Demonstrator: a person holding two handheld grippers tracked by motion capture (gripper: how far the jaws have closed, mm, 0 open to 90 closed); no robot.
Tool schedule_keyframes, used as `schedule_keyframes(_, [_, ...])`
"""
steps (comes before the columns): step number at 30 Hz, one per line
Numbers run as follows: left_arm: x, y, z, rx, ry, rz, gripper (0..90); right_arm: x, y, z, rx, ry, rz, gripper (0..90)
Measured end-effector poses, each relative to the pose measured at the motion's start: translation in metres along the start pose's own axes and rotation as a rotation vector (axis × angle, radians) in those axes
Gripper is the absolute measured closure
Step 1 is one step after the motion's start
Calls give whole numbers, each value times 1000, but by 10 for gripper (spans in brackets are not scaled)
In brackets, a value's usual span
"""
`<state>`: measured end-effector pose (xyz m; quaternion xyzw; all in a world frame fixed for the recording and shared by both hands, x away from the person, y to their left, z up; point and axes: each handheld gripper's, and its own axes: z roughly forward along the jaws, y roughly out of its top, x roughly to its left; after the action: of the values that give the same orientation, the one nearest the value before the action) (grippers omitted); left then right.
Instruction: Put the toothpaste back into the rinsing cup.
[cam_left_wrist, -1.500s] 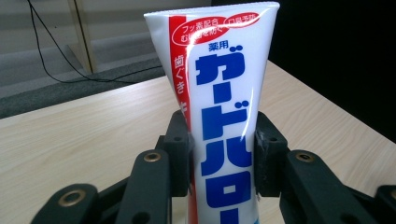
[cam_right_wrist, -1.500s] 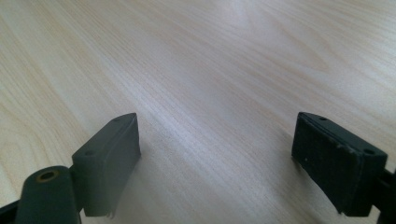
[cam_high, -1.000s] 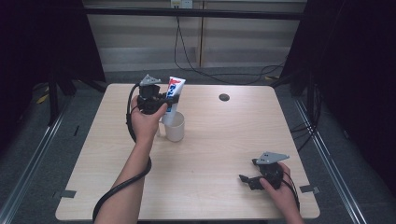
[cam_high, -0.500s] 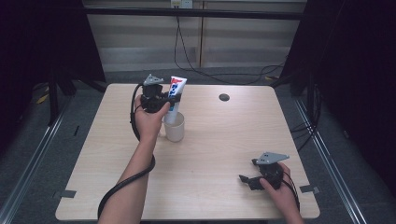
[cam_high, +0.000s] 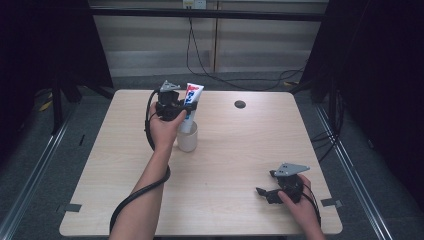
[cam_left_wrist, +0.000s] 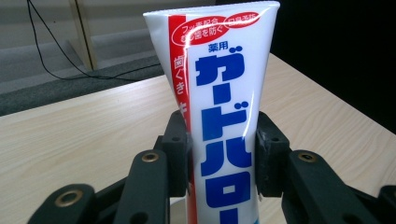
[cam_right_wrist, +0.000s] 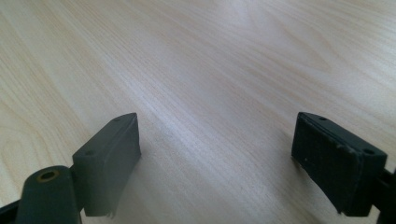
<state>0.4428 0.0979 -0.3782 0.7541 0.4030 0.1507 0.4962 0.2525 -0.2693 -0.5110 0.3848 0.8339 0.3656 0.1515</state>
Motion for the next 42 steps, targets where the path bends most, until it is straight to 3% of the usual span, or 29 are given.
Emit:
schedule_keyframes(6, [1, -3, 4, 15, 9, 19, 634, 0, 0, 0, 0, 0, 0, 150])
schedule_keyframes(18, [3, -9, 7, 20, 20, -2, 628, 0, 0, 0, -1, 0, 0, 150])
schedule_keyframes(28, [2, -14, 8, 41, 19, 16, 617, 0, 0, 0, 0, -1, 0, 149])
schedule_keyframes(42, [3, -23, 3, 49, 24, 3, 617, 0, 0, 0, 0, -1, -1, 149])
